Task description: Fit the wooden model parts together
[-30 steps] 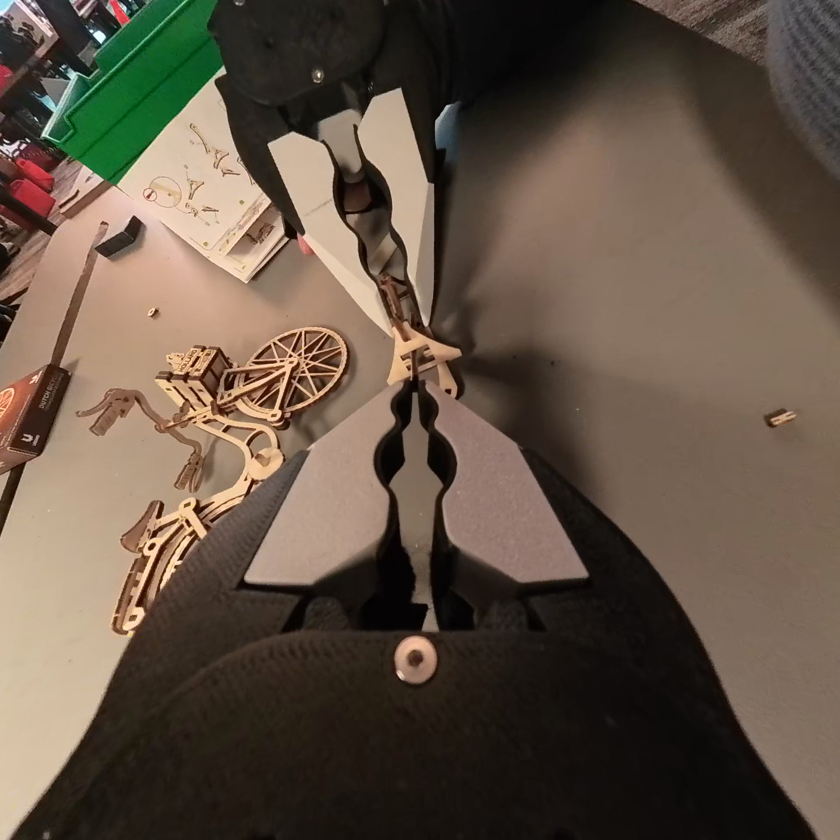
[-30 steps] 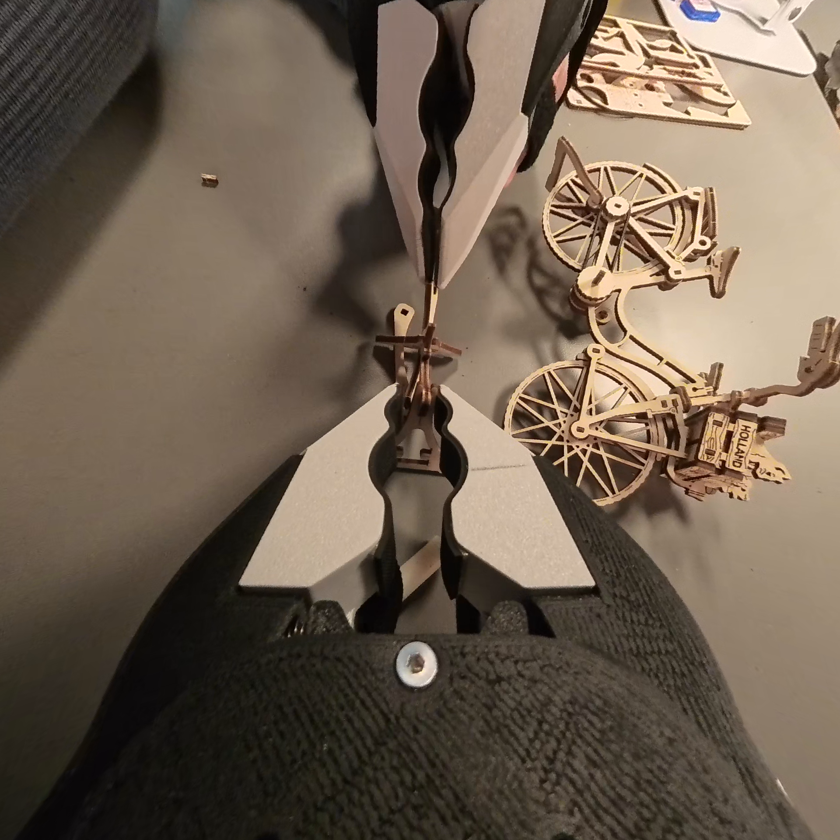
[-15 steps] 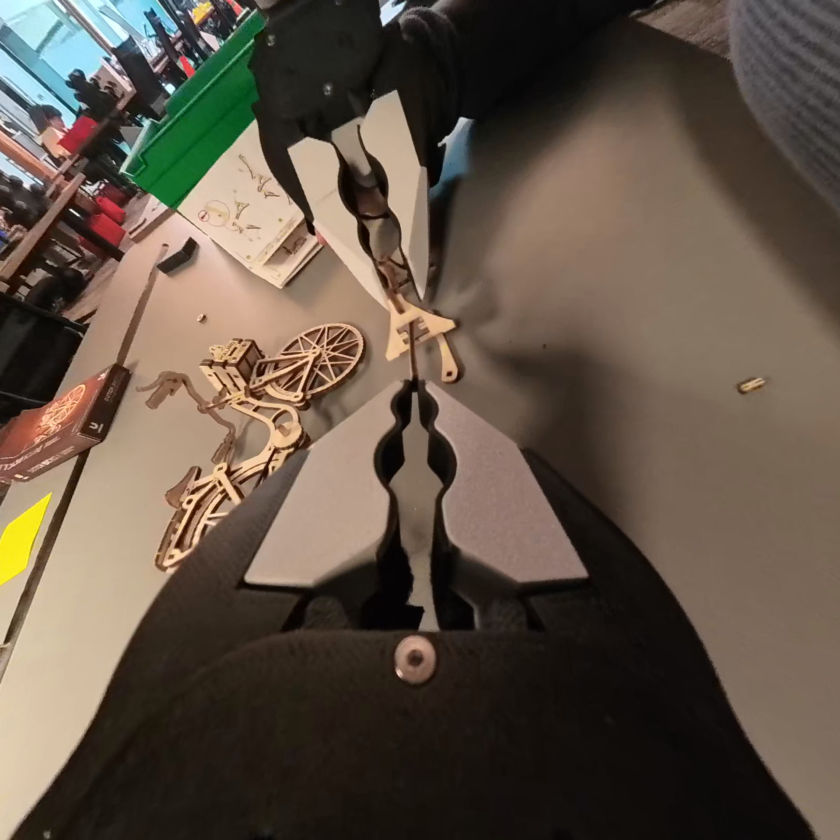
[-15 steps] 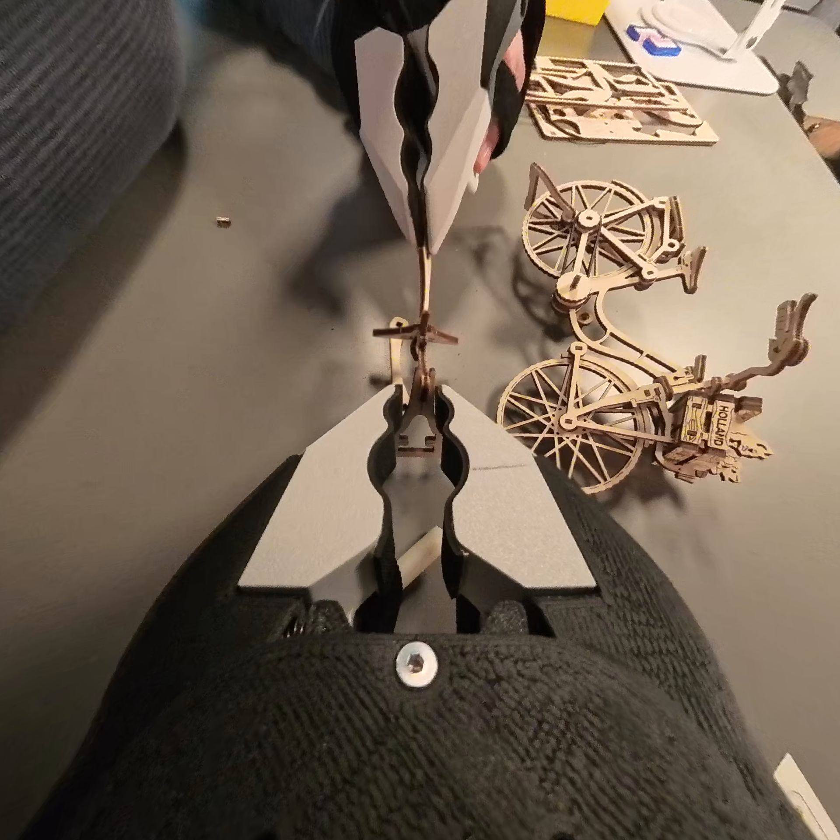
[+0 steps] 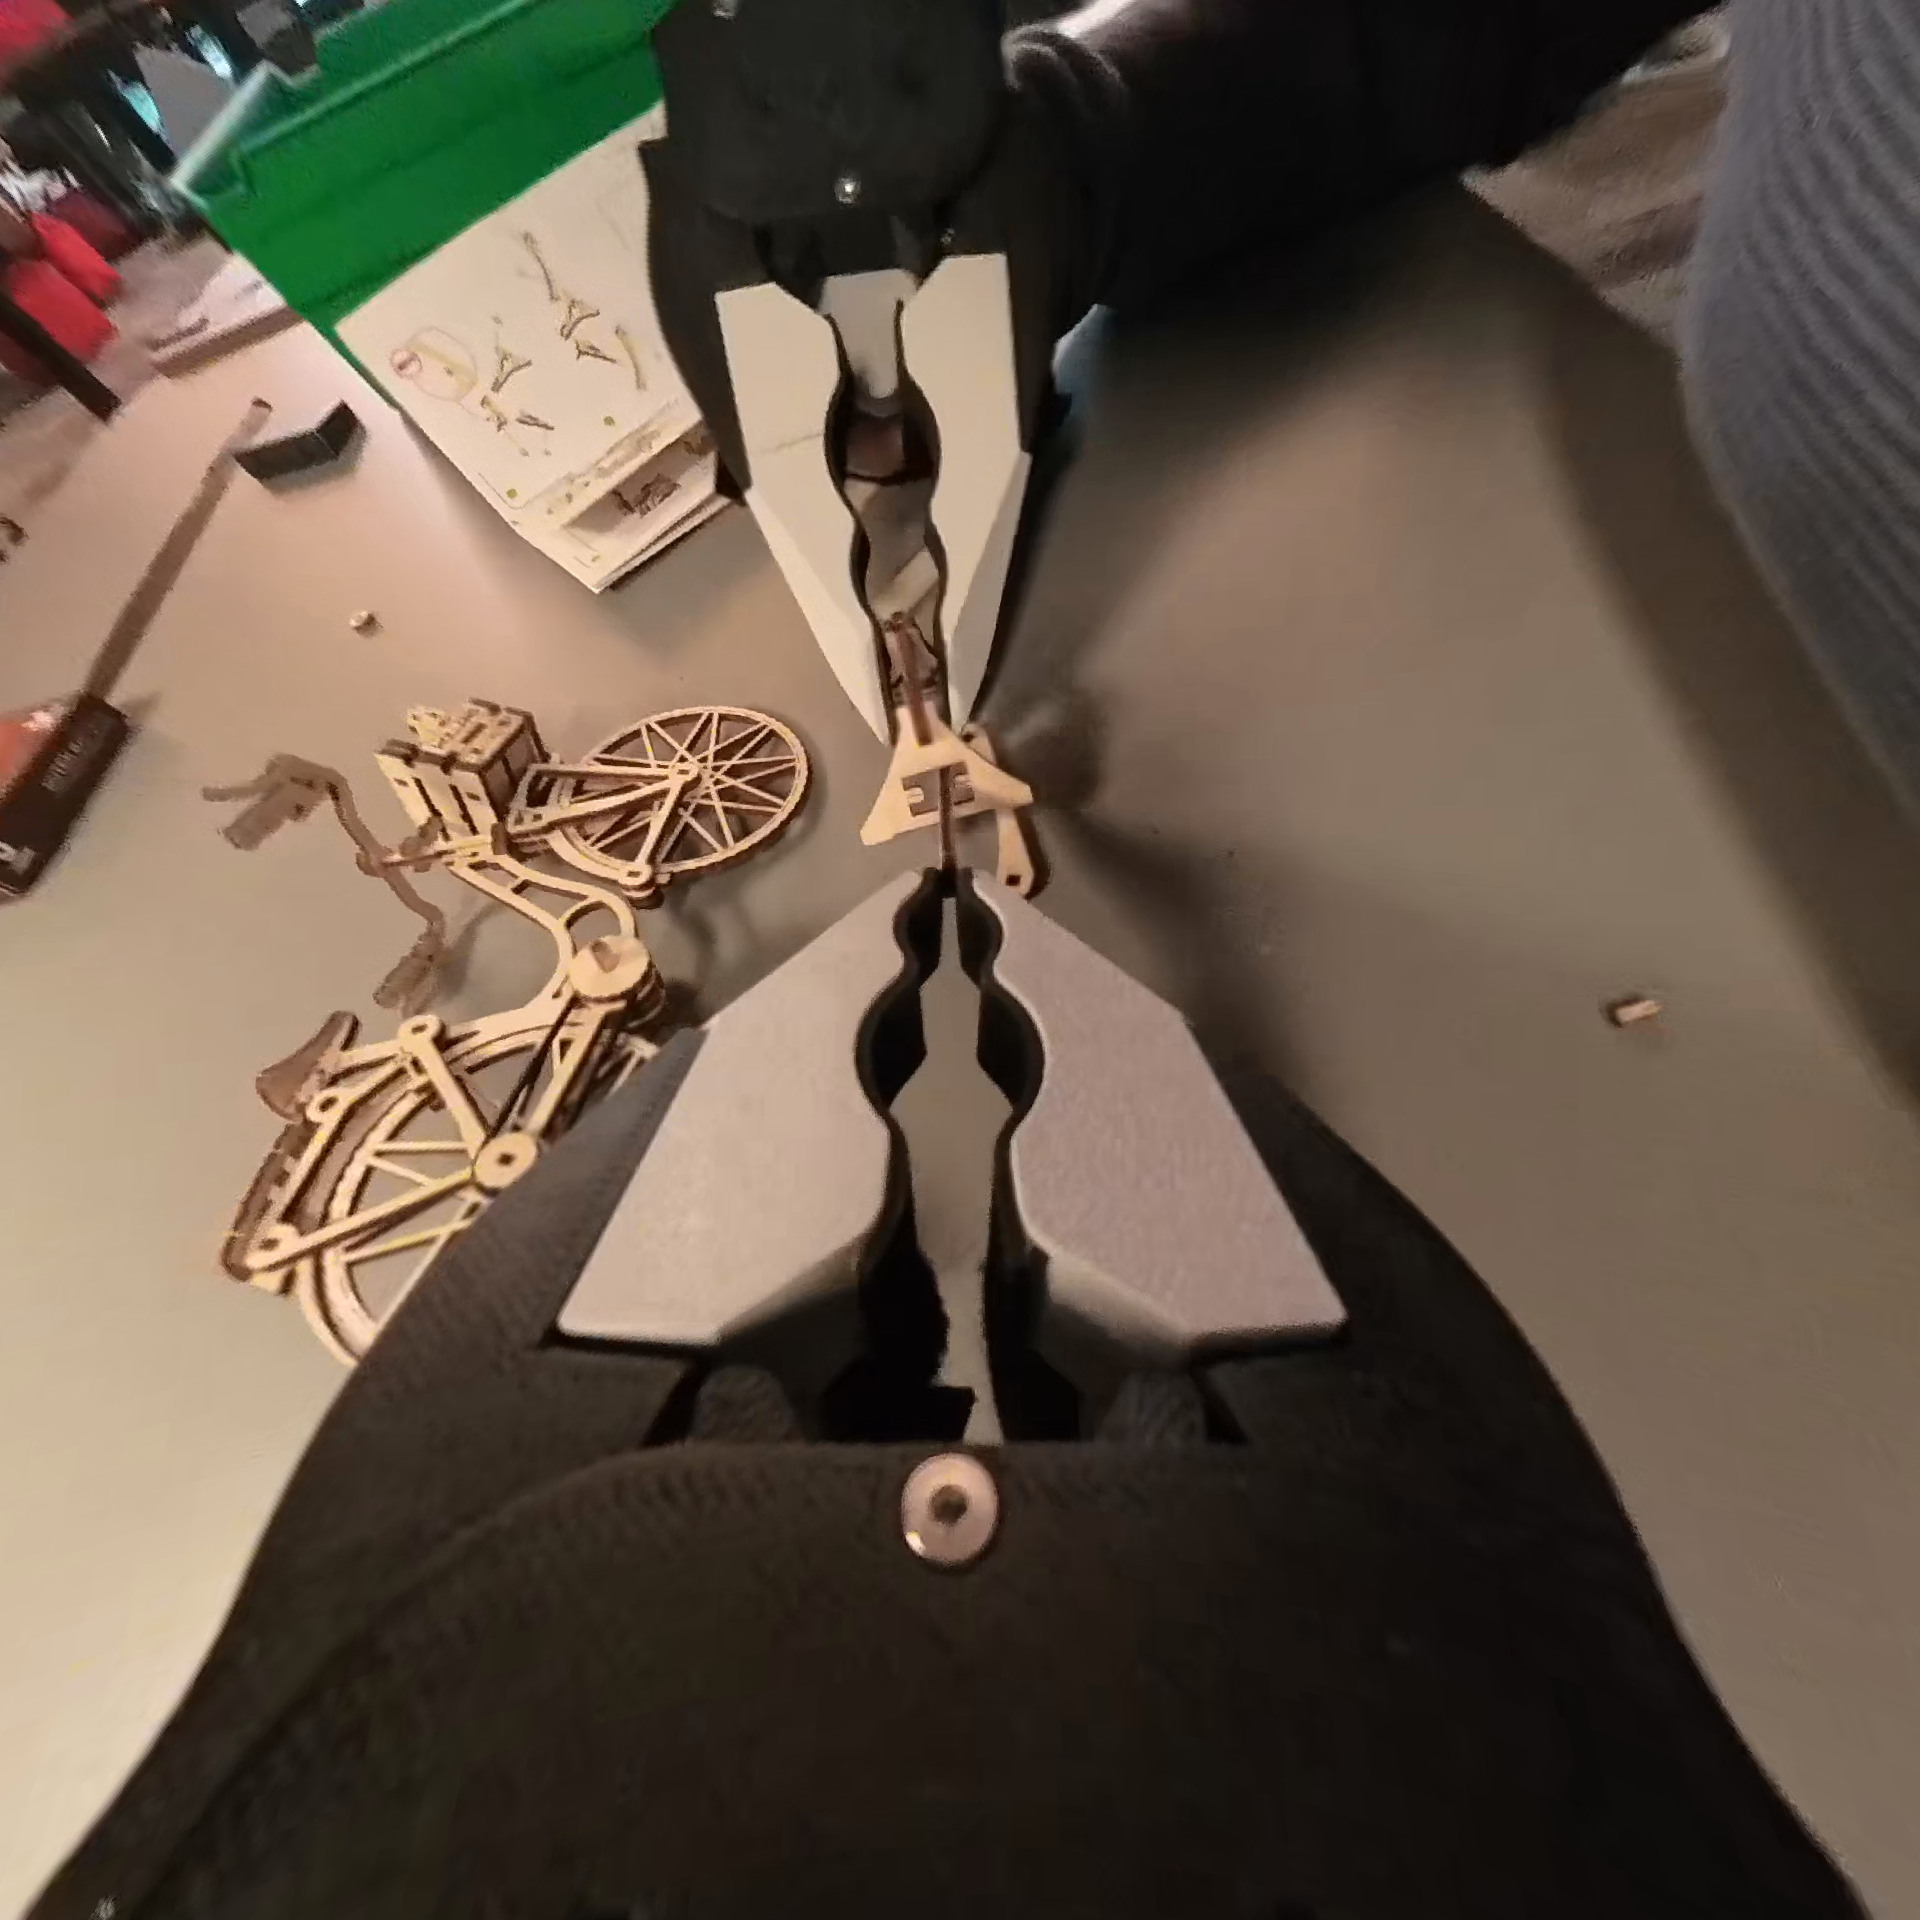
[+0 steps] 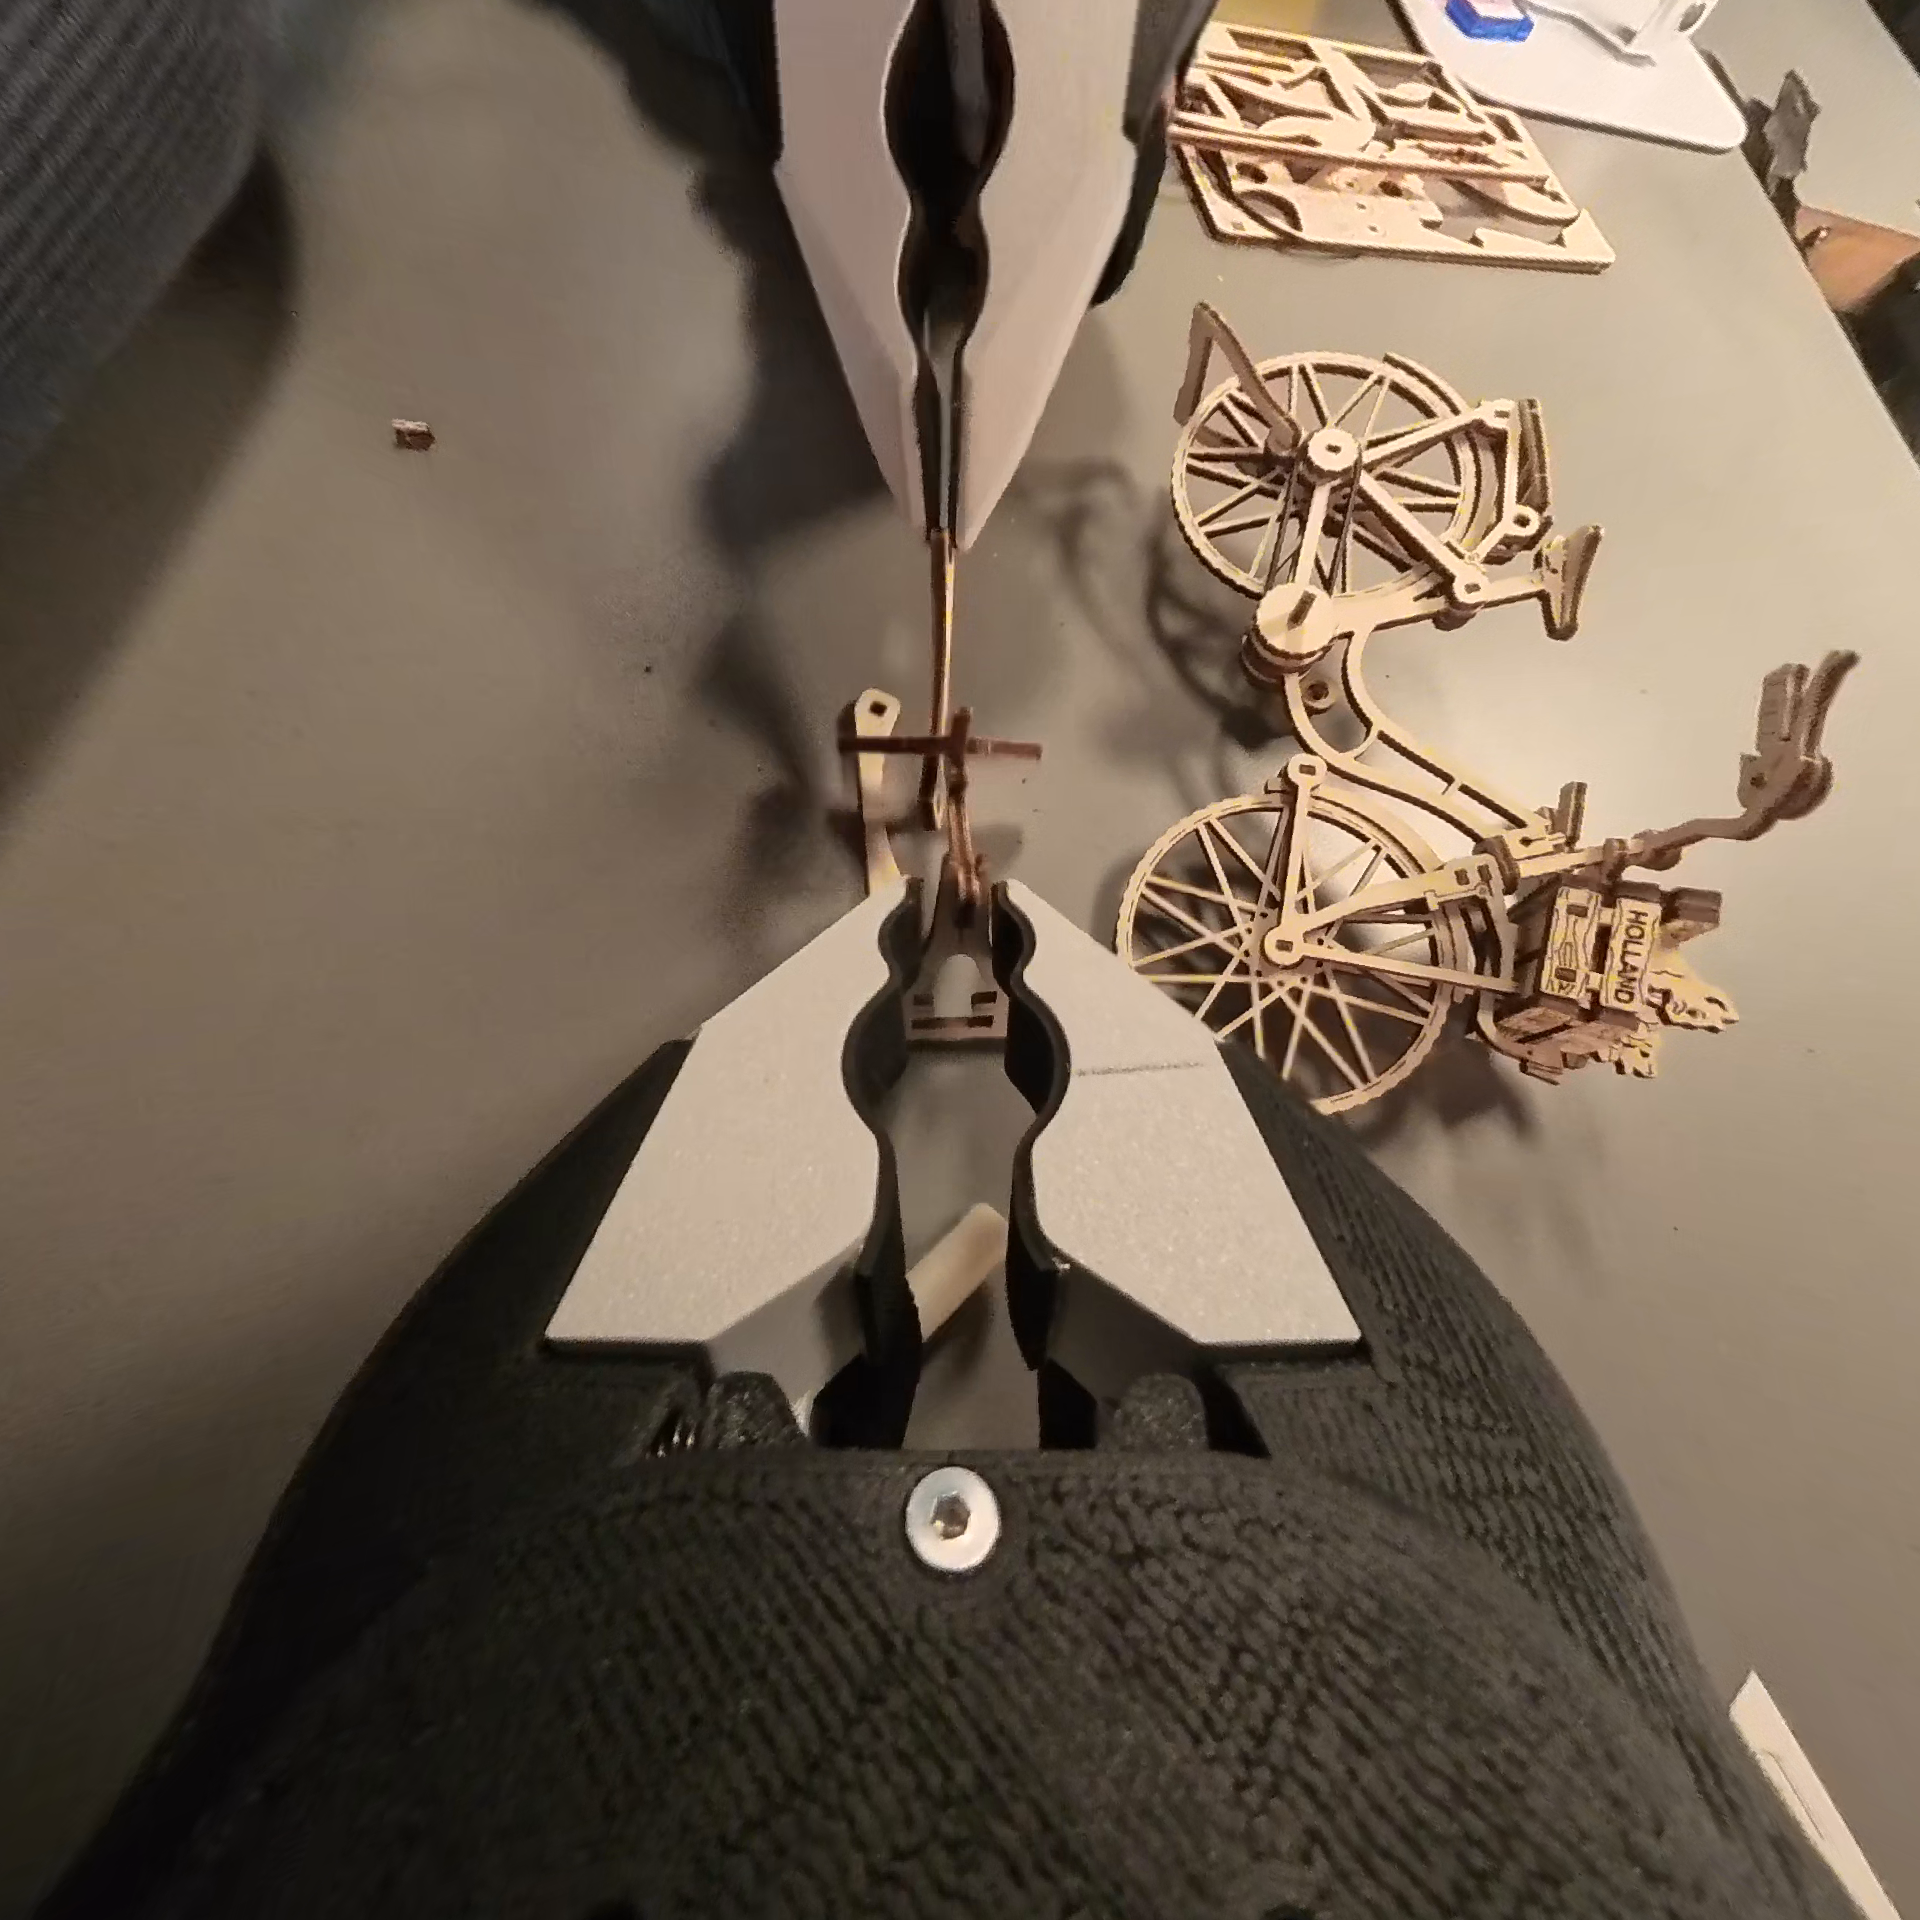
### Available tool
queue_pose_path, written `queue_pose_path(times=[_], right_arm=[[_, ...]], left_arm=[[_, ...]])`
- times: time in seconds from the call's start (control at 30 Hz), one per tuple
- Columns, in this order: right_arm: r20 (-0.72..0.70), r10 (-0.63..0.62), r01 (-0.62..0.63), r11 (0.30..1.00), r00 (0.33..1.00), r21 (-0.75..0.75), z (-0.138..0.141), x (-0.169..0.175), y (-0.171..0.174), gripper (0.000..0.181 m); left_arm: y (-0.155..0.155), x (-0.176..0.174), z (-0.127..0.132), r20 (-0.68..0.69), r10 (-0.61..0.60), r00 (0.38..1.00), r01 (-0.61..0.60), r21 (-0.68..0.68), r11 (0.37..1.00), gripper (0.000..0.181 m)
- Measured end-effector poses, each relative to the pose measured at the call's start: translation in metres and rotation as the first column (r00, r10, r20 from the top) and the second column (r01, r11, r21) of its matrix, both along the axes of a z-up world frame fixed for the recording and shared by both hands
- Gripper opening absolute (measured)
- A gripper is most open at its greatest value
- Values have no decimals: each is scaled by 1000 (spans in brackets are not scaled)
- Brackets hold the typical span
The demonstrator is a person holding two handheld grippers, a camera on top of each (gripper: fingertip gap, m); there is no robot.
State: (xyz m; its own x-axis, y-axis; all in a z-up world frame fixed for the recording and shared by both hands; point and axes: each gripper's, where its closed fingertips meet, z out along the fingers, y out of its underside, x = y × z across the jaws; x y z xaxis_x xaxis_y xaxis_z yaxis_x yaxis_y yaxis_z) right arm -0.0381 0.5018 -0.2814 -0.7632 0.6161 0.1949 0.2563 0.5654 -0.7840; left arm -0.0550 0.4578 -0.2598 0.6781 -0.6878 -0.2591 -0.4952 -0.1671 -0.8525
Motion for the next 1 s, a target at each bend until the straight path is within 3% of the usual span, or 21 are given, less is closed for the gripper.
queue_pose_path(times=[0.23, 1.0], right_arm=[[3, -10, 10, 1000, 1000, -15, 1, -1, 1, 10], [26, -95, 94, 995, 995, 32, 0, -6, 3, 10]], left_arm=[[2, -7, 7, 188, 62, 980, -38, -131, 991, 2], [2, -10, 13, 252, 89, 964, -57, -131, 990, 2]])
